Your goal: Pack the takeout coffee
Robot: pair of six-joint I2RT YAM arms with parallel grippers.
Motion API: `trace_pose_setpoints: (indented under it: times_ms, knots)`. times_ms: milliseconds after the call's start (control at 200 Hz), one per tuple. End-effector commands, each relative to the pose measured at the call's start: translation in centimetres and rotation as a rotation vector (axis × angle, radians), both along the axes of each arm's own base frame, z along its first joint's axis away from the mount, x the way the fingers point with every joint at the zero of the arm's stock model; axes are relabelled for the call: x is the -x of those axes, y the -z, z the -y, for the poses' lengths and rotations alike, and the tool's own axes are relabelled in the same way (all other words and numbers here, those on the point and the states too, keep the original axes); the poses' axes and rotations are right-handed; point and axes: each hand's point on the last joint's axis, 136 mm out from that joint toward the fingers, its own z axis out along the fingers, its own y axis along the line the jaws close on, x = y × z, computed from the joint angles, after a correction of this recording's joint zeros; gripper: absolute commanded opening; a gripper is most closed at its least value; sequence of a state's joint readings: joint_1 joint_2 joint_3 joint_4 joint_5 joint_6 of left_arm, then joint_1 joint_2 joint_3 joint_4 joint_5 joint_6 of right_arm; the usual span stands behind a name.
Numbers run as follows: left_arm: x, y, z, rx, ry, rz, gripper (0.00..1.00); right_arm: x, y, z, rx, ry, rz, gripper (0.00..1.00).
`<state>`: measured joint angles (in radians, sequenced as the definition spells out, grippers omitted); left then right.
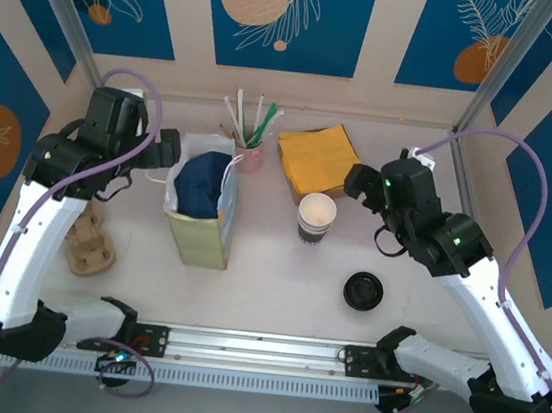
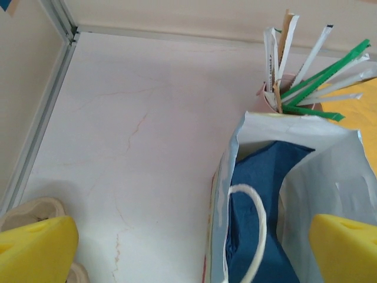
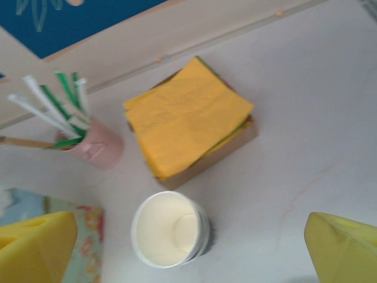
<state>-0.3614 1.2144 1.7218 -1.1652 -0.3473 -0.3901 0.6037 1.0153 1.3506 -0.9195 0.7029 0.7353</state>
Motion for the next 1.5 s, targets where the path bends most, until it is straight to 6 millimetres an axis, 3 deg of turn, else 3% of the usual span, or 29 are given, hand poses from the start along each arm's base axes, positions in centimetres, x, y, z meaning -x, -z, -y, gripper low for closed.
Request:
trace_pose_setpoints:
  times_ms: [0, 205, 325, 515, 740, 960, 1140, 1496]
  knots:
    - [-1.3, -1.3, -1.1, 0.014, -0.041, 0.041, 1.00, -0.7, 0.6, 1.5, 0.053, -0.006, 0.015, 0.99]
    - [-4.3, -0.6, -3.9, -0.020, -0.135, 0.035, 1.00, -2.1, 4.1, 4.3, 0.085, 0.019, -0.037, 0.99]
    - [-5.7, 1.2, -6.0, -0.028, -0.211, 0.002, 1.00, -3.0, 6.4, 5.9, 0.110, 0.049, -0.064, 0.99]
    - [-6.9, 7.7, -9.6, -0.006, -0.315, -0.120, 1.00, -4.3, 10.0, 8.4, 0.099, 0.100, -0.102, 0.99]
    - [-5.7, 16.1, -12.6, -0.064, -0.389, -0.246, 1.00, -5.6, 14.7, 10.4, 0.115, 0.115, -0.192, 0.99]
    - [-6.1, 21.6, -12.6, -0.103, -0.325, -0.201, 1.00, -8.0, 18.4, 9.6, 0.192, -0.023, -0.164, 0.99]
    - [-6.8, 24.8, -12.0, -0.083, -0.288, -0.126, 1.00, -9.9, 19.9, 9.1, 0.210, -0.067, -0.108, 0.99]
    - [-10.9, 25.9, -9.3, -0.020, -0.124, 0.144, 1.00, -12.7, 21.8, 7.9, 0.249, -0.141, 0.046, 0.99]
